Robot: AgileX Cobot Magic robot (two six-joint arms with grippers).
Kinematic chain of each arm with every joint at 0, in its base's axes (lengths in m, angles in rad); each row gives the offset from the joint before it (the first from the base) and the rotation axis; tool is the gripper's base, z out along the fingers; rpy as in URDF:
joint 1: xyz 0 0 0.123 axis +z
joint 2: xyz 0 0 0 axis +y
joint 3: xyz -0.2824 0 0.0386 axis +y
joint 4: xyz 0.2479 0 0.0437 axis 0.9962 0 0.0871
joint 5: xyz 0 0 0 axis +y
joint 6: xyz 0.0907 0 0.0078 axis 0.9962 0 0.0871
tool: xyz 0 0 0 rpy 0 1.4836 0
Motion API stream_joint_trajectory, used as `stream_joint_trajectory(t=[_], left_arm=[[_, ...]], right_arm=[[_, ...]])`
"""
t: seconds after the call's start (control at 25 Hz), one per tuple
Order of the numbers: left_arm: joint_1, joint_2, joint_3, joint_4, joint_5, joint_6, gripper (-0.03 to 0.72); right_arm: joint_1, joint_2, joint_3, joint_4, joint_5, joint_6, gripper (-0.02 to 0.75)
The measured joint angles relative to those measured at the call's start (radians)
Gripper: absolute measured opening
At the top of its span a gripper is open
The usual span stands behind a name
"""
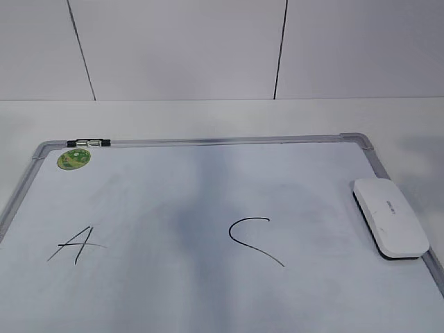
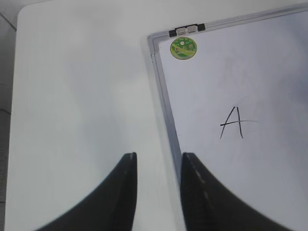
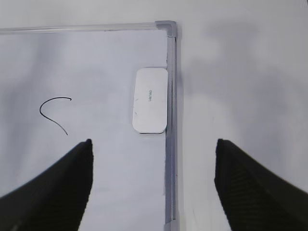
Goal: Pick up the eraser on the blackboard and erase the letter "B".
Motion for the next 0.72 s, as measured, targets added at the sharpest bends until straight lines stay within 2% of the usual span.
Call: stream_joint_trajectory(t=[0.4, 0.72], left_arm=[[0.000, -0.329, 0.196, 0.033, 0.008, 0.000, 0.234], [0.000, -0.454, 0.332, 0.011, 0.010, -0.012, 0.234]], right_arm=[[0.000, -0.071, 0.097, 0.027, 0.002, 0.000, 0.587], [0.000, -0.237, 0.220, 0.037, 0.004, -0.019, 0.587]])
